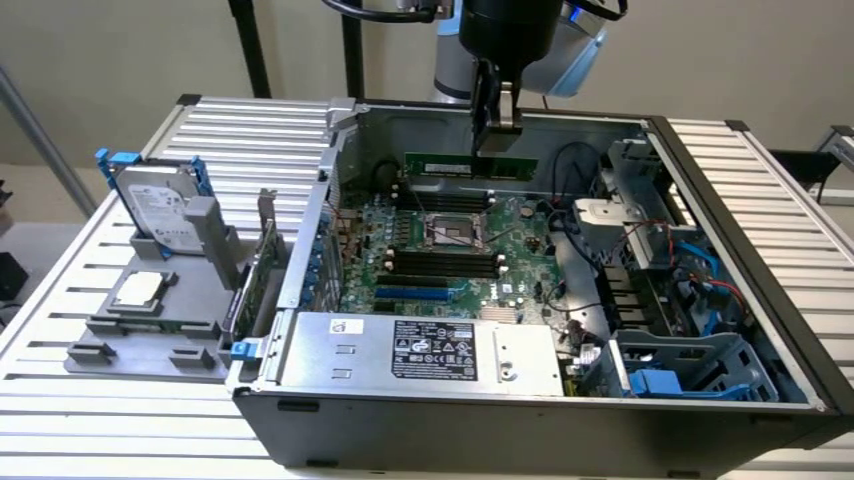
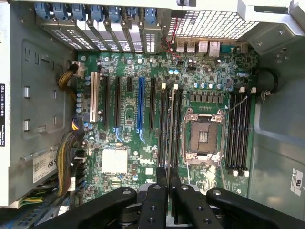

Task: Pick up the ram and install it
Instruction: 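Pick up the ram and move it above insertion slot, then insert the ram into the slot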

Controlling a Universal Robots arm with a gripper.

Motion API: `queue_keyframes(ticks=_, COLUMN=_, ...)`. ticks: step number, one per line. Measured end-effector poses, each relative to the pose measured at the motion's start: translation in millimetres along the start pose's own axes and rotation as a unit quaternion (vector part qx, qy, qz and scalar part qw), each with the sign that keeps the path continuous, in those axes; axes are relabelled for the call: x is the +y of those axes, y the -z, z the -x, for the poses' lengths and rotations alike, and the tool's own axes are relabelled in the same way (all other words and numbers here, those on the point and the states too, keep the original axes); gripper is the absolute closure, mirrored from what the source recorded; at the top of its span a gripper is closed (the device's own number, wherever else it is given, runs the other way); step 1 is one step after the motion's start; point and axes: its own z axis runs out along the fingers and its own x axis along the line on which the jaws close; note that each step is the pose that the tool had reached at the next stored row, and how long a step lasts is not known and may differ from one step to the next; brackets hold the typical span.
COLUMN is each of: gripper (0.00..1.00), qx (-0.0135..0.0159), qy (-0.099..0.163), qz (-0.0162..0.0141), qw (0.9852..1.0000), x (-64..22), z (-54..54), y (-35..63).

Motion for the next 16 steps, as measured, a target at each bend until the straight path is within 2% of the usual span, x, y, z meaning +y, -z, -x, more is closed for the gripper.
queue_keyframes(ticks=16, gripper=0.86, qx=0.0, qy=0.0, qz=0.0, qw=1.0, x=0.0, z=0.0, y=0.0)
